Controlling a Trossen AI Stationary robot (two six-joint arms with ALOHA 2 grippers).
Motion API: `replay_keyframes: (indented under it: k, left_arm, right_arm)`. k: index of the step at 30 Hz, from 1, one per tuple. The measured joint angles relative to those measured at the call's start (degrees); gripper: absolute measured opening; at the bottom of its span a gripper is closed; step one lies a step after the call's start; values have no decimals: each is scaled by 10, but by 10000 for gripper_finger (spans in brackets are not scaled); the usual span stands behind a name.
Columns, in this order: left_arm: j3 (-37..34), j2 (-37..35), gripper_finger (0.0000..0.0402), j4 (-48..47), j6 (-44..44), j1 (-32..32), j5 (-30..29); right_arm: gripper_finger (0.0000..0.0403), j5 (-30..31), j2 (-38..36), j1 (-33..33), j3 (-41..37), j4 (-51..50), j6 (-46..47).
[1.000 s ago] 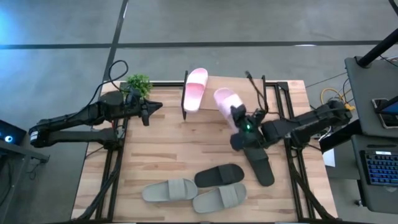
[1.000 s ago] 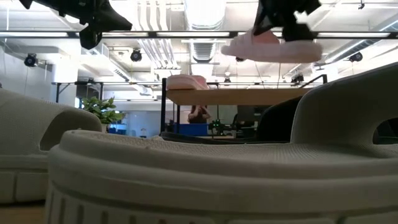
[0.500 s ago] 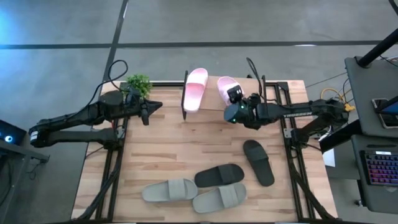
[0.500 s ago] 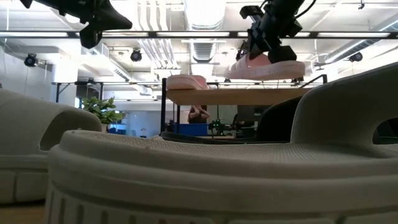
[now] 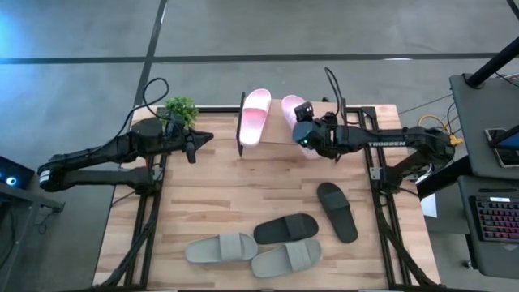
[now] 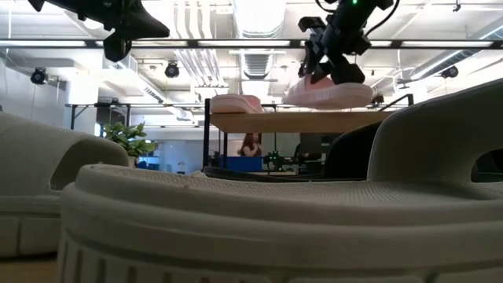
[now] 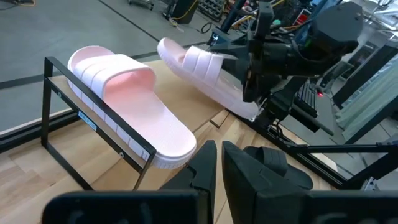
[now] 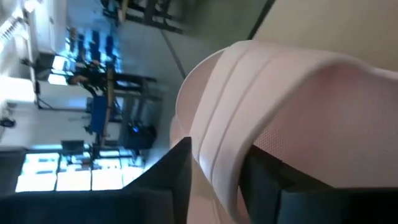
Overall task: Pick and place slides into the shelf
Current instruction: Put the pink slide on the shelf
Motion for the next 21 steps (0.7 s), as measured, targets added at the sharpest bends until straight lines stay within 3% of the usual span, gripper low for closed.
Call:
replay_keyframes:
  k: [10, 21]
  left_arm:
    - [0, -1, 11, -1, 0, 0, 0]
    - [0, -1, 11, 1, 0, 0, 0]
  right_arm:
    - [158, -14, 0, -7, 0, 13, -103]
    - [175, -85, 0, -15, 0, 13, -203]
